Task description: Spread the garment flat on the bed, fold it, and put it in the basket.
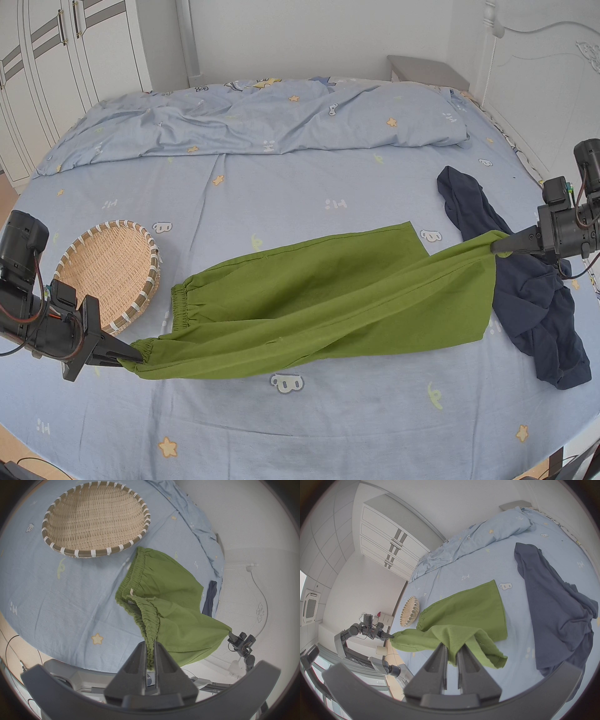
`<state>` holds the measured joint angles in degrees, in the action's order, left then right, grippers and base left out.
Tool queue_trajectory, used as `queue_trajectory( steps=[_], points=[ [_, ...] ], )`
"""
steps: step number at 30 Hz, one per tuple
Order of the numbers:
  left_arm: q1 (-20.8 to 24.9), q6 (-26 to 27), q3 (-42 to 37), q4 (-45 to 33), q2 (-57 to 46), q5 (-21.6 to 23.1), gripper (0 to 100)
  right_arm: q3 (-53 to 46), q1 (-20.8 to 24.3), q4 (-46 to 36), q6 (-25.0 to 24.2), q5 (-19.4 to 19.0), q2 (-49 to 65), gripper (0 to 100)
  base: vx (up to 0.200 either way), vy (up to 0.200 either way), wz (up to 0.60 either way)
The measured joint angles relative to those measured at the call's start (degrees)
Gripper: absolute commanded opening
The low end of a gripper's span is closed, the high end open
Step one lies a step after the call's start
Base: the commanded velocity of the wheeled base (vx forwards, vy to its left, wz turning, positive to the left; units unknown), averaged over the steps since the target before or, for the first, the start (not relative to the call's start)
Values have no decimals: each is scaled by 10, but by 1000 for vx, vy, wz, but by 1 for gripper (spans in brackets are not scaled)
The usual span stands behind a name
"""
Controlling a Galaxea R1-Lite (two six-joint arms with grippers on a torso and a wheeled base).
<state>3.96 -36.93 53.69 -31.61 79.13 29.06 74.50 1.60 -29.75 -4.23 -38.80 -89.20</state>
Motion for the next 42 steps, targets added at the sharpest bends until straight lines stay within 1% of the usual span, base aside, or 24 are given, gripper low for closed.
queue_trajectory(
  steps=[6,10,17,28,35,42],
  points=[
    [-31,24,31,-4,54,3,0,45,3,-6,0,1,-44,0,0,0,0],
    [-44,31,71,-9,89,4,0,69,4,-7,0,1,-66,0,0,0,0],
    [-48,34,139,-23,141,4,0,129,5,-8,0,1,-102,0,0,0,0],
    [-51,41,207,-25,199,4,0,203,15,-7,-2,2,-150,0,0,0,0],
    [-53,54,253,-64,225,4,0,237,16,-7,-2,2,-173,0,0,0,0],
    [-65,65,297,-72,257,5,0,284,16,-7,-9,10,-207,0,0,0,0]
  ],
)
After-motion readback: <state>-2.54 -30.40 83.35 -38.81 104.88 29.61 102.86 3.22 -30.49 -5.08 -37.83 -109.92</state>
